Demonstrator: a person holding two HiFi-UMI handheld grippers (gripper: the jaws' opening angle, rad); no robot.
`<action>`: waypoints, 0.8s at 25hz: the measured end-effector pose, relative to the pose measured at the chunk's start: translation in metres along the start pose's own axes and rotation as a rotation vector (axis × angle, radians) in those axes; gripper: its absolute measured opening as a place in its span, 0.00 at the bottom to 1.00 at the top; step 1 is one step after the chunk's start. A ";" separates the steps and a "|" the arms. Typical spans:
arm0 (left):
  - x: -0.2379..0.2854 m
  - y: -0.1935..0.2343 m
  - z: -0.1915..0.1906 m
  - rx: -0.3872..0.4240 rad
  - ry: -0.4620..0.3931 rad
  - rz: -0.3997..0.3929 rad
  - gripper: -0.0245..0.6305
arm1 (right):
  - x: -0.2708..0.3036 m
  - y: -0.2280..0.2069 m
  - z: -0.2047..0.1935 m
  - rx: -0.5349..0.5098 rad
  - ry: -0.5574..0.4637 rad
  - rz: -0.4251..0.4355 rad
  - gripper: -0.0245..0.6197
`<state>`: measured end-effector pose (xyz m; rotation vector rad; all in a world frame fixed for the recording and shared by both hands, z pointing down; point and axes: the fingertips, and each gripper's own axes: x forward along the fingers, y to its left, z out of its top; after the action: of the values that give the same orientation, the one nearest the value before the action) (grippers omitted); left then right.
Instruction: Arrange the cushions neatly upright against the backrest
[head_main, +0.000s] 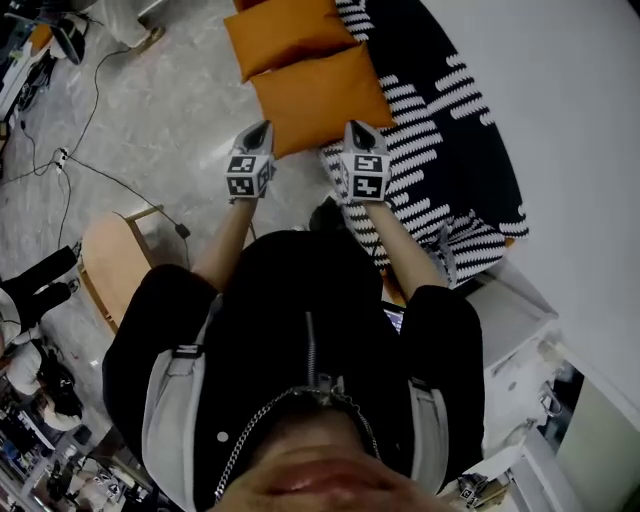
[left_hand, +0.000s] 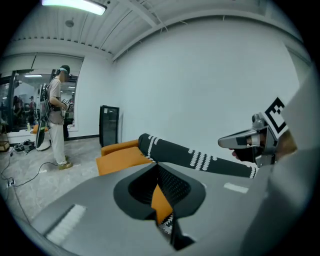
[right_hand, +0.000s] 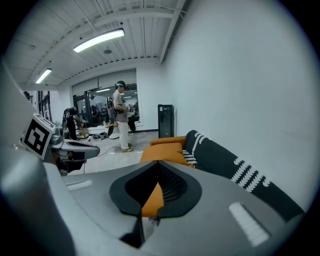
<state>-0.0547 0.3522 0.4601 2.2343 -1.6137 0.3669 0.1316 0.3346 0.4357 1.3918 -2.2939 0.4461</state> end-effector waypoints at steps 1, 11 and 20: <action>0.011 0.005 0.007 -0.004 -0.003 0.016 0.05 | 0.009 -0.010 0.008 -0.003 -0.002 0.004 0.04; 0.086 0.030 0.014 -0.068 0.031 0.110 0.05 | 0.072 -0.082 0.030 0.009 0.051 0.040 0.04; 0.154 0.112 -0.004 -0.091 0.121 0.188 0.05 | 0.152 -0.110 0.034 -0.001 0.157 0.042 0.04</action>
<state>-0.1123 0.1902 0.5416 1.9608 -1.7437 0.4594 0.1606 0.1539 0.4890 1.2632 -2.1996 0.5467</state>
